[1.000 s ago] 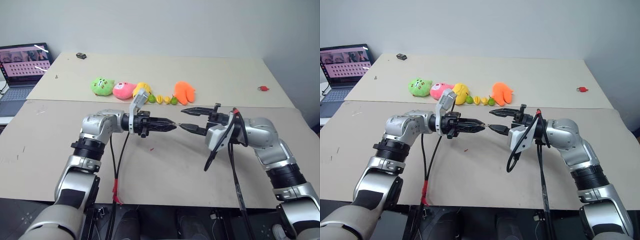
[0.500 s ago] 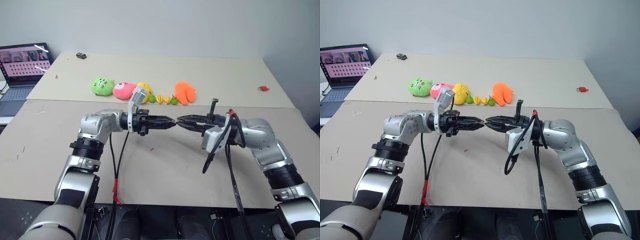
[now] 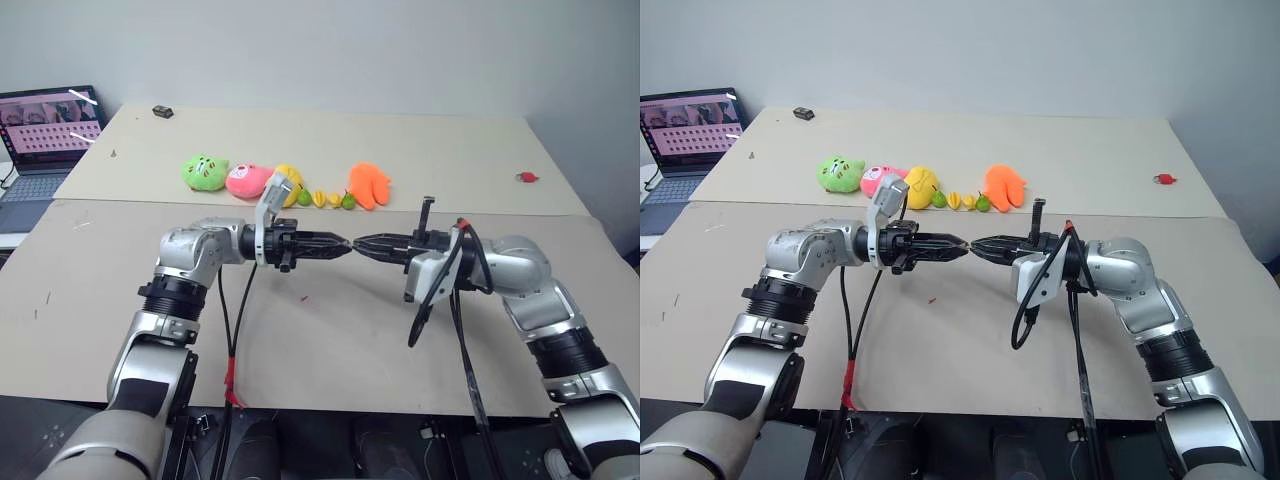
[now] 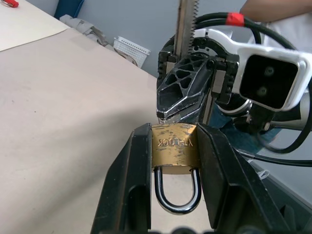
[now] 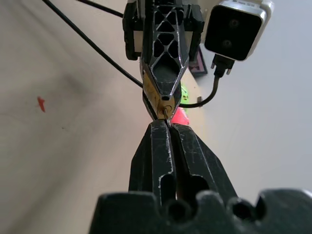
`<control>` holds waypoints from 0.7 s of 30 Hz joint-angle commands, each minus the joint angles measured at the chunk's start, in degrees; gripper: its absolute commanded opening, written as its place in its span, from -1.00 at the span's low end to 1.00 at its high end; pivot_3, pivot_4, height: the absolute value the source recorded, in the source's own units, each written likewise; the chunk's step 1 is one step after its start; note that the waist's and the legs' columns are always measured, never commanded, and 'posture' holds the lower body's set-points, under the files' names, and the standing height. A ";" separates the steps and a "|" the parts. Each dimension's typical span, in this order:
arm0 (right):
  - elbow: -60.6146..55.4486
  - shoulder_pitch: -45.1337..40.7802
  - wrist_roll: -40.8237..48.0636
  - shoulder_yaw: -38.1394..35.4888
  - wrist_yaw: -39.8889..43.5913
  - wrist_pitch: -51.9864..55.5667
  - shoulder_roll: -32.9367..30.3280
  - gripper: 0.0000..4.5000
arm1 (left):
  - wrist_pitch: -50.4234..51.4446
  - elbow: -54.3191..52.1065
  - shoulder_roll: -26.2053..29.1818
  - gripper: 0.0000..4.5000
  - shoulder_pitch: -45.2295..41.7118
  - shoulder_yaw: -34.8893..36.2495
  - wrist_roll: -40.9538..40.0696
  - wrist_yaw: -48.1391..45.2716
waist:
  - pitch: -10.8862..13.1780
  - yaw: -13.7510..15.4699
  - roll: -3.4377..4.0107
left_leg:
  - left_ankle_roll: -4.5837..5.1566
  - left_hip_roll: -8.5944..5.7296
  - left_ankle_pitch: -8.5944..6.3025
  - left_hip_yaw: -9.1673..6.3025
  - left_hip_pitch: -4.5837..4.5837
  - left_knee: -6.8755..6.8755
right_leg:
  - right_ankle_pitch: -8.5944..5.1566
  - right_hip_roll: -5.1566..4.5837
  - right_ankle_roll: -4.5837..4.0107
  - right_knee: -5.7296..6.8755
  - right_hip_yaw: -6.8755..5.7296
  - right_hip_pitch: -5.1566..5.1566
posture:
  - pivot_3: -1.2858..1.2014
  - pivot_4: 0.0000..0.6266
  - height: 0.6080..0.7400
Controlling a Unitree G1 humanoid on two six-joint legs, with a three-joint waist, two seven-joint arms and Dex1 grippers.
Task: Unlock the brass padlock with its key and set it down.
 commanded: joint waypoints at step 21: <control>2.30 -2.10 -5.87 1.54 1.01 1.22 3.80 -0.71 | -0.48 -4.03 0.19 -0.63 0.65 0.32 -1.27 0.92 | 0.00 0.13 -0.01 | 0.00 -0.02 0.00 0.01 -0.01 0.08 | -0.29 0.00 0.43 0.23 0.01 -0.13 | 0.03 -0.52 0.65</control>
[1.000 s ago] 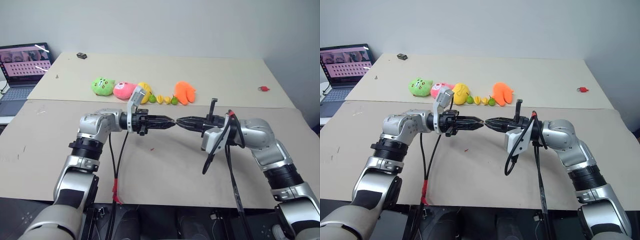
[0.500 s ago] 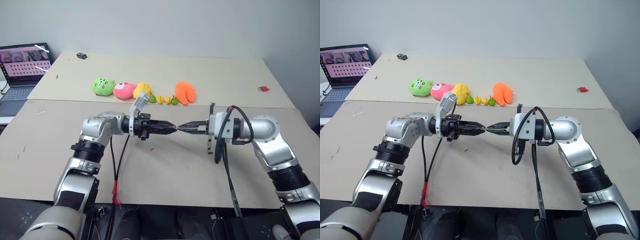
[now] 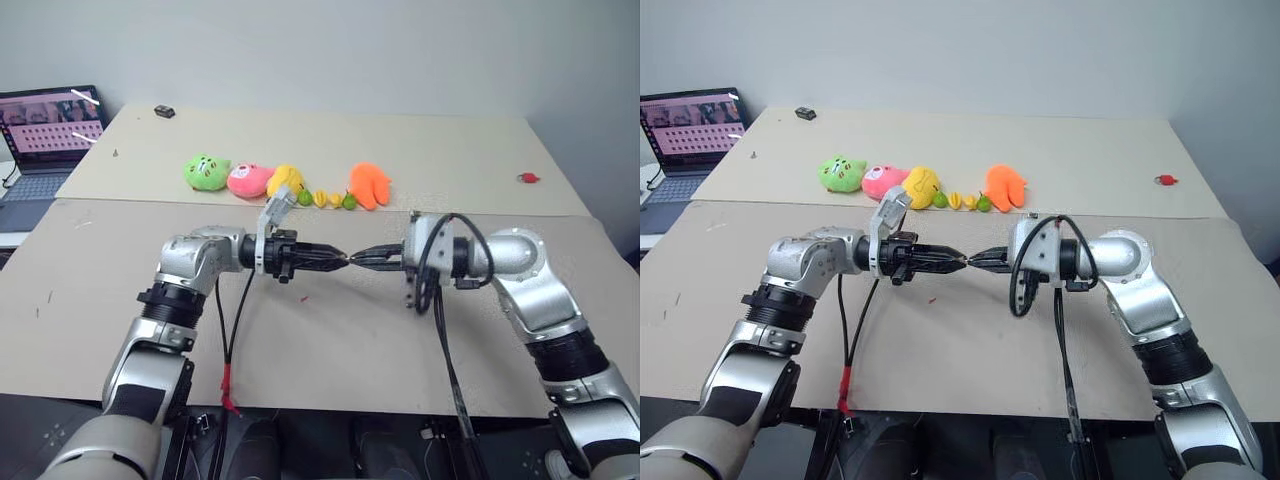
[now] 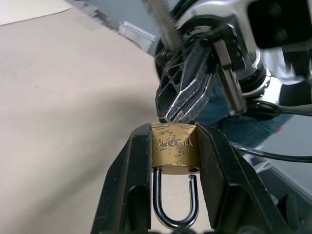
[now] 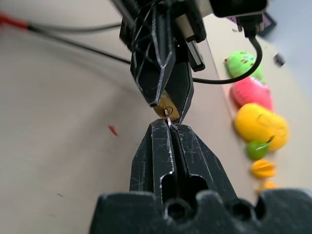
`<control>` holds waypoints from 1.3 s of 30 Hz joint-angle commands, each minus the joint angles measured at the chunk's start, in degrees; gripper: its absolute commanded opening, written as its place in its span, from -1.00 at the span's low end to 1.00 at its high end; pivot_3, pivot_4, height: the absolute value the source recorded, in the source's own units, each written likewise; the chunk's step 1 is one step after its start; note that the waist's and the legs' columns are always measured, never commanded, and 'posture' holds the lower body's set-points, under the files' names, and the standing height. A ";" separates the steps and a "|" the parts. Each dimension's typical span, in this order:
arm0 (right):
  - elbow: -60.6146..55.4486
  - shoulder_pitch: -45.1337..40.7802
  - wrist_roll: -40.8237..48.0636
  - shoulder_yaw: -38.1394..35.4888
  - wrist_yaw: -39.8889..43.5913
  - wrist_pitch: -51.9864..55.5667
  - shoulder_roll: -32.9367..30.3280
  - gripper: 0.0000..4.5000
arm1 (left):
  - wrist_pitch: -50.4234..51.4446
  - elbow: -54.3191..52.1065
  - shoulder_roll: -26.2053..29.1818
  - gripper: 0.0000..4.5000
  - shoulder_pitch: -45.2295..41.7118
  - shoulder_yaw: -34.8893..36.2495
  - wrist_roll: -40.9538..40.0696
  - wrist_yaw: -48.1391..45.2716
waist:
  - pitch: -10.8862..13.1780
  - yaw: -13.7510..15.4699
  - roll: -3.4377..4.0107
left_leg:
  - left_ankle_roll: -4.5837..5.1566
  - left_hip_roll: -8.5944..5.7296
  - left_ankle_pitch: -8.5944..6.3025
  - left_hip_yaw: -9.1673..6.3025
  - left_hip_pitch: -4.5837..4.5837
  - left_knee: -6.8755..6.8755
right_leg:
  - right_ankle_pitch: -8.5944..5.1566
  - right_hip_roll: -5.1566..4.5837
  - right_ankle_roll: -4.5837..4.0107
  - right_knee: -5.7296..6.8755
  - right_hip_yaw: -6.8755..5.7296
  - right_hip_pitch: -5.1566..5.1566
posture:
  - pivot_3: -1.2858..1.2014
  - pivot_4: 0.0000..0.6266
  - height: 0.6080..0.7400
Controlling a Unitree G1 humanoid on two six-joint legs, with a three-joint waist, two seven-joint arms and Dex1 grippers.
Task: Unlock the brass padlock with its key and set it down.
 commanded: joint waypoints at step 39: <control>2.22 -3.33 -5.98 -0.77 -11.48 -29.66 0.52 0.10 | 0.61 -3.90 -0.91 -0.63 -0.94 1.95 -2.66 0.15 | 0.02 -0.13 -0.03 | -0.01 -0.02 0.01 -0.02 0.03 0.00 | 0.23 0.00 -0.41 0.06 0.02 0.03 | 0.03 -0.52 0.65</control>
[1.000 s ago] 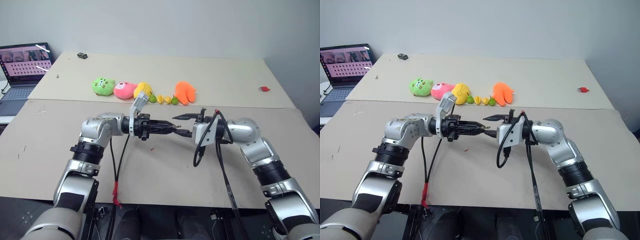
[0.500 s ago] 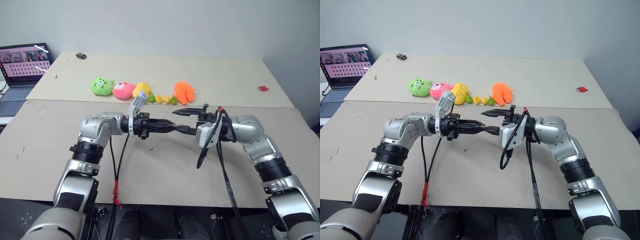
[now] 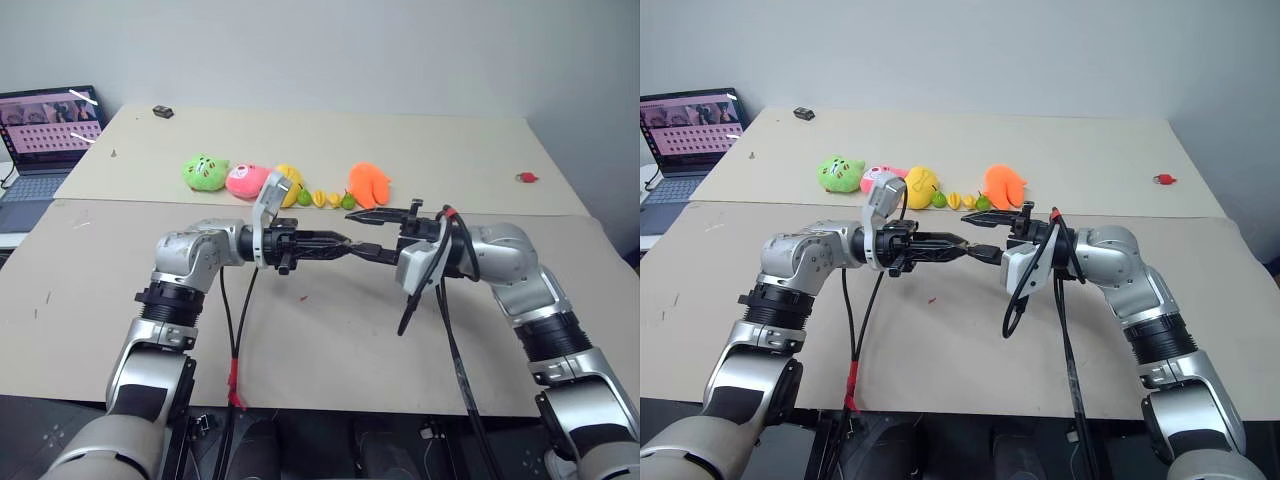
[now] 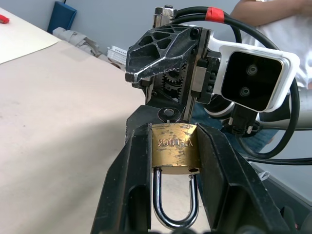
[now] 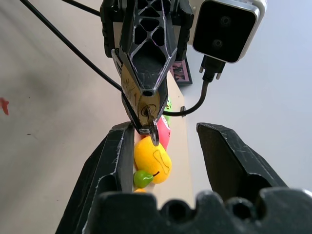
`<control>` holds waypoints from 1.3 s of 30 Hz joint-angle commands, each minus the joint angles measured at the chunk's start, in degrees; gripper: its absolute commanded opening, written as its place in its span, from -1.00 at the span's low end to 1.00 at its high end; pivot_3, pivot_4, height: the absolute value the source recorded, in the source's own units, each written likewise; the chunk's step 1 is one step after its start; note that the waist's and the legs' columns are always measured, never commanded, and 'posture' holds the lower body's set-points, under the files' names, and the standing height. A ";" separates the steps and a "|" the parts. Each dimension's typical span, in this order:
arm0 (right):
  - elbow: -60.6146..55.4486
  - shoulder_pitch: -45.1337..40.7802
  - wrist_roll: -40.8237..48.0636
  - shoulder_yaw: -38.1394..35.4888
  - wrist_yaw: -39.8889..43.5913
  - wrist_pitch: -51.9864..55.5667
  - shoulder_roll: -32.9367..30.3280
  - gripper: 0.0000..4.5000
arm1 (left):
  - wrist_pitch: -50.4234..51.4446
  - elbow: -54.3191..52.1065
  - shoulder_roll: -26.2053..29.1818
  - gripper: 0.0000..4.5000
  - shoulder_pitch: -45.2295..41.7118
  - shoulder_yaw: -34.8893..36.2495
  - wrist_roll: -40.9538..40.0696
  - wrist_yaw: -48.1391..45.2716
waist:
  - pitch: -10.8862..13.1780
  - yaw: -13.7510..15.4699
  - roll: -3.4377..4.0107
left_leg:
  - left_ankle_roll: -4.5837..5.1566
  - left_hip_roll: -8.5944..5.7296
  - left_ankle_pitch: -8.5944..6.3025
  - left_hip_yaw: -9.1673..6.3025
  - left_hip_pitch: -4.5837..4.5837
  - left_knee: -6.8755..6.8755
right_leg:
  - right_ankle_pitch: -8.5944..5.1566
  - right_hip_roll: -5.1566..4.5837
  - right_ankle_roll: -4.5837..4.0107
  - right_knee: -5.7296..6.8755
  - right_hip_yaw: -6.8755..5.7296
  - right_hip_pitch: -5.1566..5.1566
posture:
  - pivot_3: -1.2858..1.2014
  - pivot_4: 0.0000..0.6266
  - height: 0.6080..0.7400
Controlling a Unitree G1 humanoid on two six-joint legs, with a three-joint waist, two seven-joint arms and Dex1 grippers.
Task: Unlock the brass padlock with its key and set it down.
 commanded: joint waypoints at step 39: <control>14.47 -5.89 -7.14 2.28 -4.69 -18.04 -0.33 0.10 | 2.47 -2.94 0.55 -0.63 0.44 0.37 -1.87 3.58 | 0.04 -0.11 -0.05 | 0.00 -0.01 0.00 0.01 0.08 0.00 | -0.04 0.01 0.03 0.05 0.06 0.01 | 0.03 -0.52 0.65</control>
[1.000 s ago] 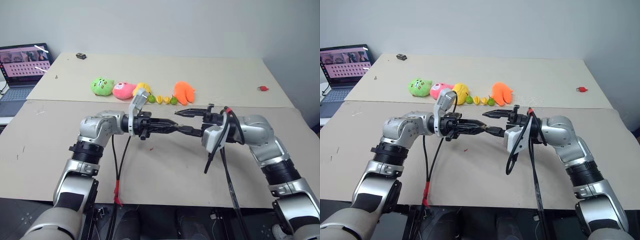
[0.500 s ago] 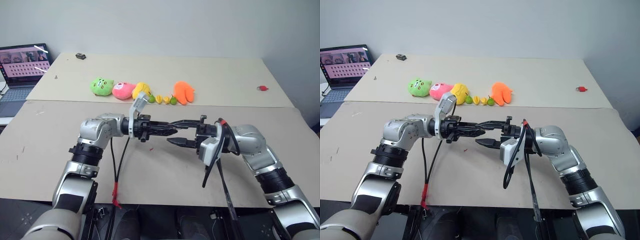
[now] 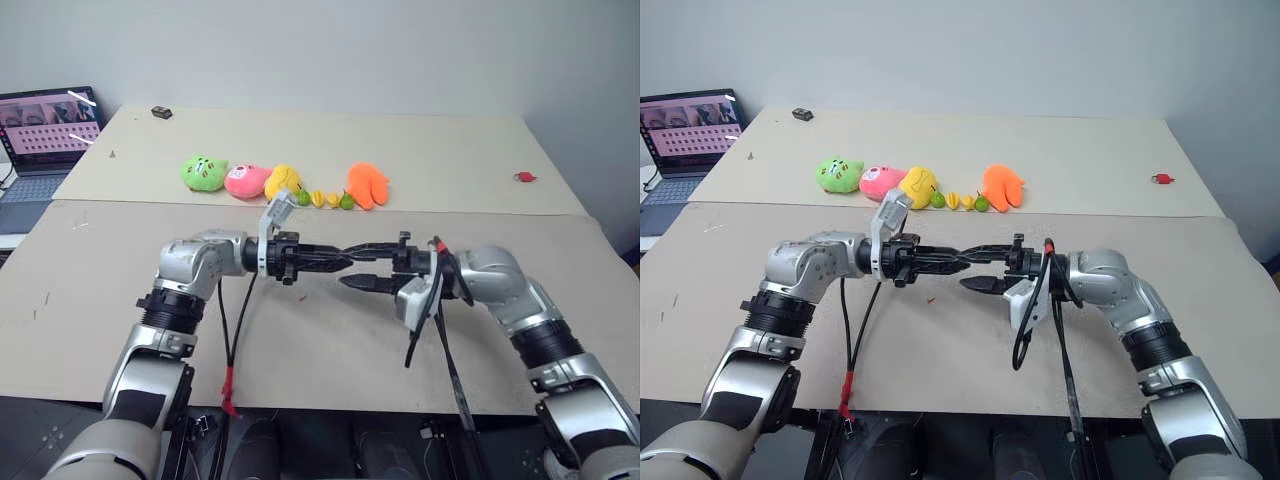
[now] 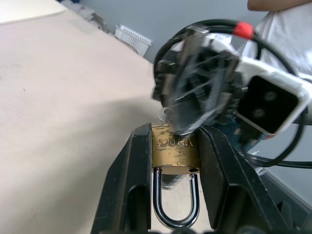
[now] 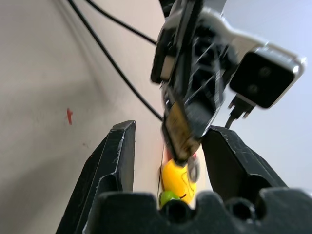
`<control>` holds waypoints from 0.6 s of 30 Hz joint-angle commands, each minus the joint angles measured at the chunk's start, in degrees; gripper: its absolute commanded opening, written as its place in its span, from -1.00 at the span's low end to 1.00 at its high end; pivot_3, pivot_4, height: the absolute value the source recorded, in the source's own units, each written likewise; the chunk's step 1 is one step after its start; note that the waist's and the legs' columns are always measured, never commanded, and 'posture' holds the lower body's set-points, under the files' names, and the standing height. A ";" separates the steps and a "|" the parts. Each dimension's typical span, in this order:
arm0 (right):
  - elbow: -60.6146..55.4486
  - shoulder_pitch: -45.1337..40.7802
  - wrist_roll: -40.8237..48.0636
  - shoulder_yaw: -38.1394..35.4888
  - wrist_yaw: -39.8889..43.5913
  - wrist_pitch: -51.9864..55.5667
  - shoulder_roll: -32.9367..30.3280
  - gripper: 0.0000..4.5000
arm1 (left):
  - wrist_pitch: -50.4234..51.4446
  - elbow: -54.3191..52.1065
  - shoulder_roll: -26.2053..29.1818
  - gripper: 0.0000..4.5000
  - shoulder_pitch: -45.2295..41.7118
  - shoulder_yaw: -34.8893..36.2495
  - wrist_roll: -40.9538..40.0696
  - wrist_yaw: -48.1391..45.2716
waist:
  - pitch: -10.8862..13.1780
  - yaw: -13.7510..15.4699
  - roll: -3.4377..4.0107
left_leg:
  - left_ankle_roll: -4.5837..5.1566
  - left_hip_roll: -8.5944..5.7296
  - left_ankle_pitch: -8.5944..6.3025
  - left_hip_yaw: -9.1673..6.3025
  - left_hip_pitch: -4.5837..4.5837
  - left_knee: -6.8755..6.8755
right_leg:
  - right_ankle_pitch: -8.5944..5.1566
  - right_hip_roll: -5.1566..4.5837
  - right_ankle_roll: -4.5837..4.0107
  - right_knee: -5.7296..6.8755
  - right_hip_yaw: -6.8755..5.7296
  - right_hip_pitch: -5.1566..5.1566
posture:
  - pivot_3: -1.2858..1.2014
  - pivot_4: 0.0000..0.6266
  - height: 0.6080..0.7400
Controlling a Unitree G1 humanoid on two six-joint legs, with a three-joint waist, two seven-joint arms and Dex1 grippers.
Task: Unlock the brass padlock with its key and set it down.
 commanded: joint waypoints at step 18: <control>-4.36 -1.91 4.97 0.98 -0.77 -0.76 -2.71 0.10 | 0.29 -1.94 -0.46 -0.63 -1.22 1.37 -1.68 0.35 | 0.01 -0.01 -0.01 | 0.00 0.00 0.00 0.00 0.00 0.00 | 0.04 0.00 -0.08 0.02 0.01 0.00 | 0.03 -0.52 0.65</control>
